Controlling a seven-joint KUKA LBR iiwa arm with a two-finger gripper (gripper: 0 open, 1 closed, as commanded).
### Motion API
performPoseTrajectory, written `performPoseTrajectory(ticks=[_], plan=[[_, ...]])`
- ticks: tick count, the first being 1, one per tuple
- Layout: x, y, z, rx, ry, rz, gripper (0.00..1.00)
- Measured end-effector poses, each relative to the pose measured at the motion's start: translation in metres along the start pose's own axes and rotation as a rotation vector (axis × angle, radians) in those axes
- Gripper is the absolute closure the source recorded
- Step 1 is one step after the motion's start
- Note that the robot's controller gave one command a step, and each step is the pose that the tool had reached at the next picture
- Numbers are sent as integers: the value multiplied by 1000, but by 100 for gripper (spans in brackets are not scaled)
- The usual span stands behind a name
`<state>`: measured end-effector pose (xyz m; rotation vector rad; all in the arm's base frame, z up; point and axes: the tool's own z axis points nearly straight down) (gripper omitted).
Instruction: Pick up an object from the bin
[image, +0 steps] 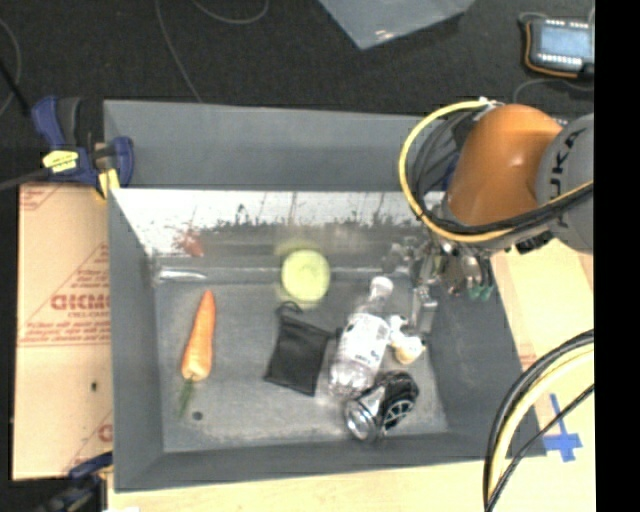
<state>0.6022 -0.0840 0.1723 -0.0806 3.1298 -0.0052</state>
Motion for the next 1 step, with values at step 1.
performPoseTrajectory(ticks=[1], plan=[[6, 9, 41, -2, 4, 76, 0]])
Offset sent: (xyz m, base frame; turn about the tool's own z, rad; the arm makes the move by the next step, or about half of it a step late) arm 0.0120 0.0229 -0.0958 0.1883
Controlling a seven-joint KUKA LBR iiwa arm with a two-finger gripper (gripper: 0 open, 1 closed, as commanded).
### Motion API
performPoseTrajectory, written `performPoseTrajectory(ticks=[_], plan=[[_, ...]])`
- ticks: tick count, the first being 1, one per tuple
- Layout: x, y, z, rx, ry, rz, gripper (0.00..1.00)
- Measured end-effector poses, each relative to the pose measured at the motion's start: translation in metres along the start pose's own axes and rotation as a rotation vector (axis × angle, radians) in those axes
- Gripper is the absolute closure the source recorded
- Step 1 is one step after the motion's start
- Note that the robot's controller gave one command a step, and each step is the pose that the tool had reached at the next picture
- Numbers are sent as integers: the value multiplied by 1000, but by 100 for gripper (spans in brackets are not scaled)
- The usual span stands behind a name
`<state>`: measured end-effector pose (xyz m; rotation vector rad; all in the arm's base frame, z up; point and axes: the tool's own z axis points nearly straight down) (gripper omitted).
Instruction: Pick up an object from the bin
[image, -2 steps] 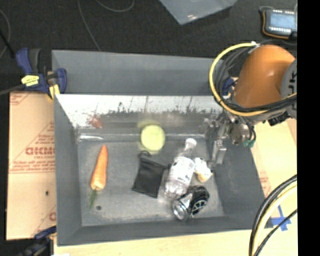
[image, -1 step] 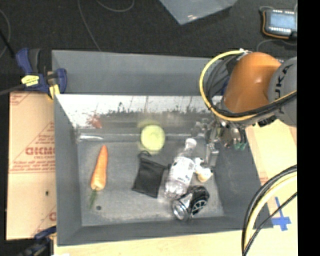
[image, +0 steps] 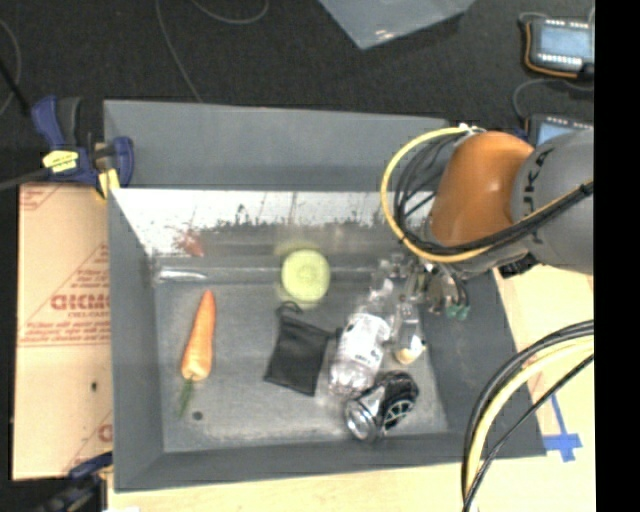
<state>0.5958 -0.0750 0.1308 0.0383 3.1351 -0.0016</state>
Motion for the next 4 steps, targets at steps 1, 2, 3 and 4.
performPoseTrajectory(ticks=[1, 2, 3, 4], plan=[[-16, 10, 43, 1, -10, 104, 0], [-26, -8, 59, 1, -6, 180, 100], [-26, -8, 59, 1, -6, 179, 100], [-22, -8, 20, 0, 3, 190, 100]])
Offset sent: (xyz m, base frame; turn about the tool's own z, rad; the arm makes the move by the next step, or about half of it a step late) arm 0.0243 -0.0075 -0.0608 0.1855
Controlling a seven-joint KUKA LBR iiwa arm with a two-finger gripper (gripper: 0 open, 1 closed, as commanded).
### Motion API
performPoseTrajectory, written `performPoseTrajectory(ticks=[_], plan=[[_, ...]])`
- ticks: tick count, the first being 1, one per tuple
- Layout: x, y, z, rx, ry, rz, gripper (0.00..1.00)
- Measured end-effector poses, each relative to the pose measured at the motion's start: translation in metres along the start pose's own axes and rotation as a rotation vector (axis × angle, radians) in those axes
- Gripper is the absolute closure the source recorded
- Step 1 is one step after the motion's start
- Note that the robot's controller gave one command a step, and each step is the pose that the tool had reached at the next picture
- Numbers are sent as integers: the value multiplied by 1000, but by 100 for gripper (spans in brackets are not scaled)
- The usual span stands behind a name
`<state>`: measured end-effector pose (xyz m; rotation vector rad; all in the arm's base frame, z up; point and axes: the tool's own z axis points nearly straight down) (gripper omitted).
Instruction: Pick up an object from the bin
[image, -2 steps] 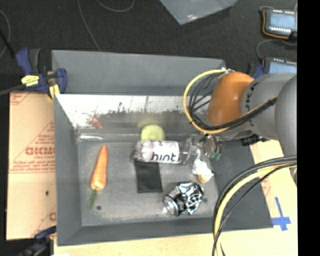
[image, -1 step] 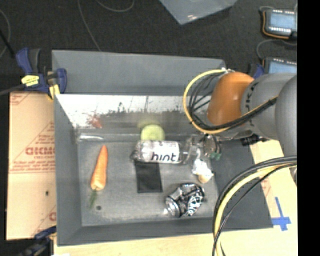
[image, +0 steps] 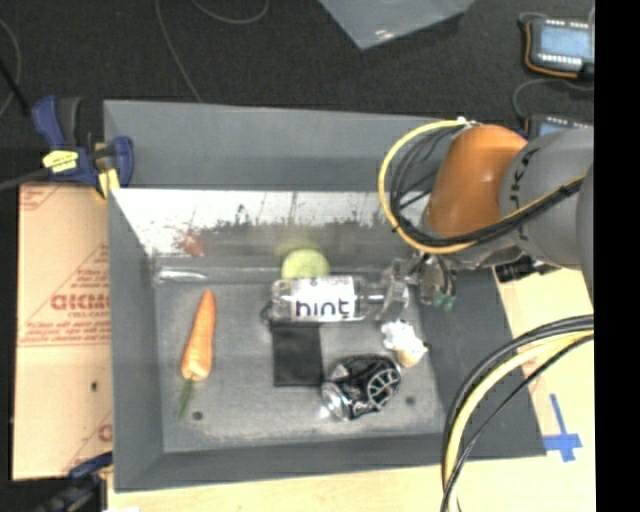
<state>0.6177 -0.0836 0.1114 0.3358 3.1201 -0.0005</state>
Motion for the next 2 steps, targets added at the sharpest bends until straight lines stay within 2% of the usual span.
performPoseTrajectory(ticks=[1, 2], plan=[[-16, 10, -38, 0, -15, 27, 100], [-17, 12, -34, -2, -25, 25, 100]])
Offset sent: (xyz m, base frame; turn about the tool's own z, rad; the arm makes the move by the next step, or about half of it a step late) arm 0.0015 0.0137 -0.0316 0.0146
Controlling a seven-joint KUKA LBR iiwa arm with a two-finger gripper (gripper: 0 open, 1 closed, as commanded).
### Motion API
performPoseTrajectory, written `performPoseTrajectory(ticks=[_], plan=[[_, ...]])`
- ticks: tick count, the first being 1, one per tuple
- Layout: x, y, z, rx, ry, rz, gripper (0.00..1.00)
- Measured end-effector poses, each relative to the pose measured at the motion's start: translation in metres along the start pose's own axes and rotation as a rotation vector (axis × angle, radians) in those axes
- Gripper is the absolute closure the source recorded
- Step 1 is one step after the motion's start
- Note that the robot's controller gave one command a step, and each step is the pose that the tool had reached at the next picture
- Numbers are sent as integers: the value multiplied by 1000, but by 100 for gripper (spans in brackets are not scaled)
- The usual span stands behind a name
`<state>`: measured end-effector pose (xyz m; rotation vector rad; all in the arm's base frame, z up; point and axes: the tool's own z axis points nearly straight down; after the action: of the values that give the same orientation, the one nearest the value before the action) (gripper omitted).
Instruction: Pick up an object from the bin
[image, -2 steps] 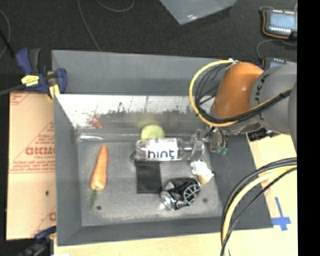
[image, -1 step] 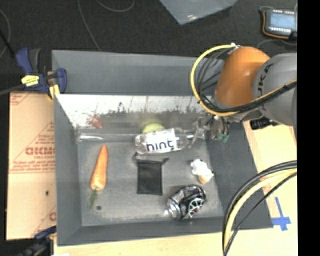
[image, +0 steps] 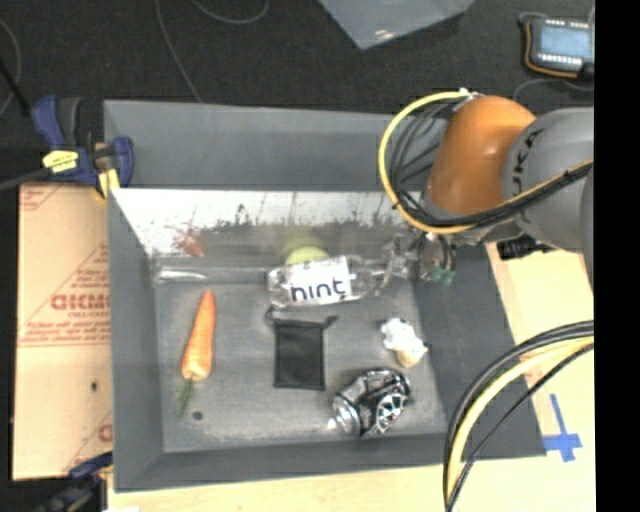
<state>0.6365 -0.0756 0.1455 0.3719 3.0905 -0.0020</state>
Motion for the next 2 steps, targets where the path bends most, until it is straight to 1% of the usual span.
performPoseTrajectory(ticks=[1, 2], plan=[[13, 3, 63, 2, 4, -6, 100], [17, 3, 55, 3, 21, -6, 100]])
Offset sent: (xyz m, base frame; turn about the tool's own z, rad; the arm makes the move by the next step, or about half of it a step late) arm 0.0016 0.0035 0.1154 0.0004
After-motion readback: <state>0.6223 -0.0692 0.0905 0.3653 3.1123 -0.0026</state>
